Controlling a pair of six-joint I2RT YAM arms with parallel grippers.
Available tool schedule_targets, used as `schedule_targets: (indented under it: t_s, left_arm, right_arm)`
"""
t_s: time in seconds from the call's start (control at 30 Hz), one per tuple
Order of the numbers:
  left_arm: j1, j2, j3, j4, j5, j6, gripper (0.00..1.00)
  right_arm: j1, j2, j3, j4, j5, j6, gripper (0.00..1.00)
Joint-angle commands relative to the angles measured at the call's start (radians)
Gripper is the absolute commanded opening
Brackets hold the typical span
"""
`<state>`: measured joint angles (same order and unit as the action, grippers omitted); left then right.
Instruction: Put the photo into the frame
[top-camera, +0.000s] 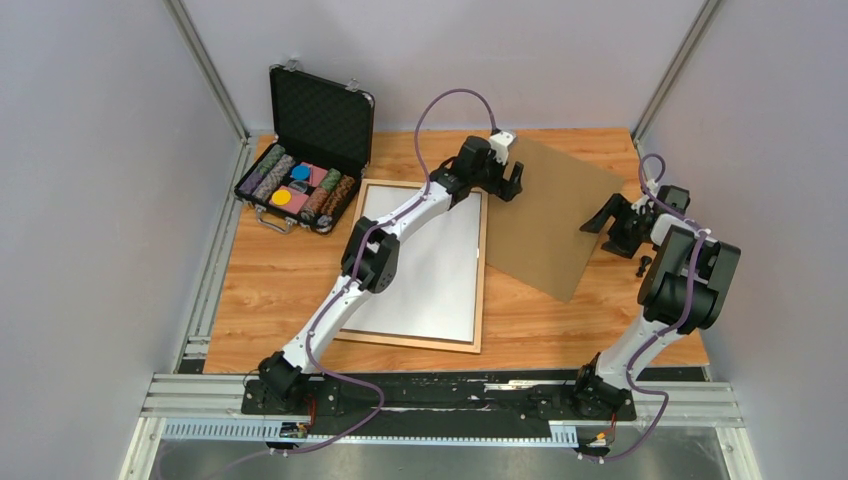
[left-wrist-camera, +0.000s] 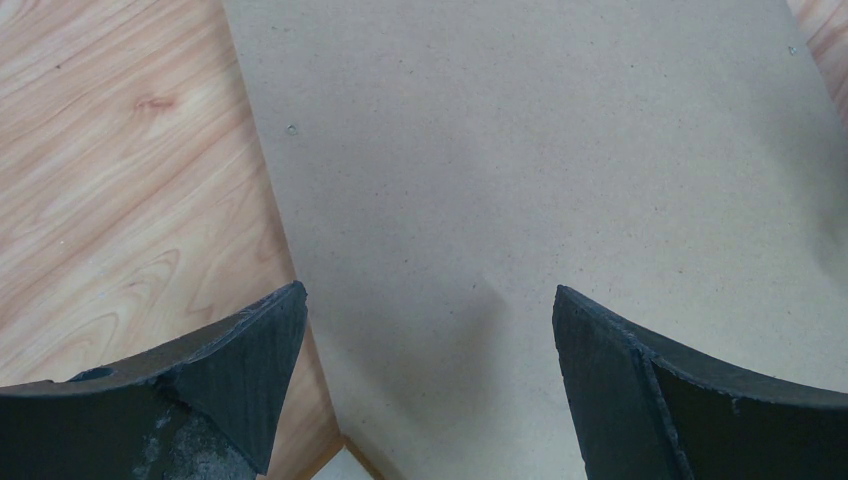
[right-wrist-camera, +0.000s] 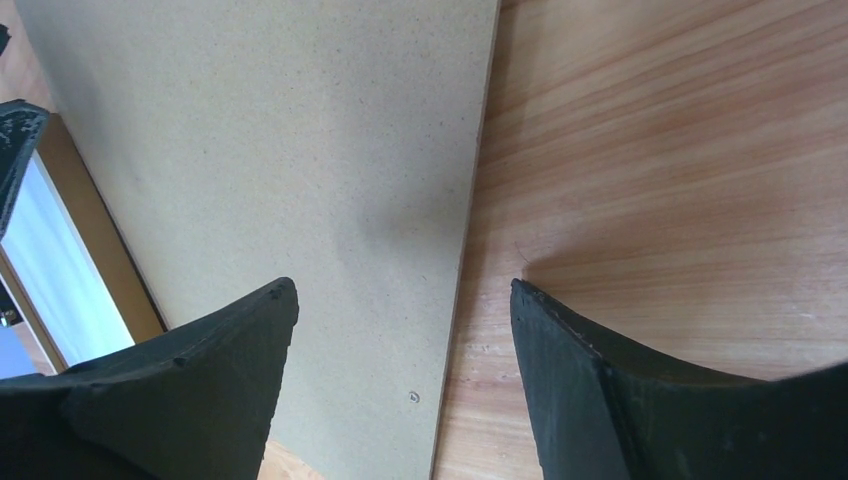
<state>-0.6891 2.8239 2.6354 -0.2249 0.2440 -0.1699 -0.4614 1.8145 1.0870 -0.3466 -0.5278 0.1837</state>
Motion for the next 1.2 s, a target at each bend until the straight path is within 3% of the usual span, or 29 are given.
schedule_targets:
  t_s: [0.0,0.23,0.53,0.73,1.17]
  left_arm:
    - [-0.020,0.017,0.061,0.067,-0.021,0.000,1.00]
    - [-0.021,0.023,0.075,0.038,-0.034,-0.007,1.00]
    - [-0.021,0.013,0.054,-0.038,-0.013,-0.164,1.00]
    - [-0.021,0.015,0.070,-0.059,-0.054,-0.177,1.00]
    - [-0.021,0.026,0.036,-0.109,0.010,-0.227,1.00]
  right_arm:
    - [-0.001,0.014,-0.004,0.025,-0.055,0.021,0.79]
    - [-0.001,0.026,-0.001,0.024,-0.098,0.040,0.78]
    - [-0.001,0.029,-0.001,0.020,-0.146,0.058,0.78]
    - [-0.002,0.047,-0.001,0.021,-0.181,0.059,0.78]
    - [-0.005,0.039,-0.003,0.091,-0.403,0.045,0.70]
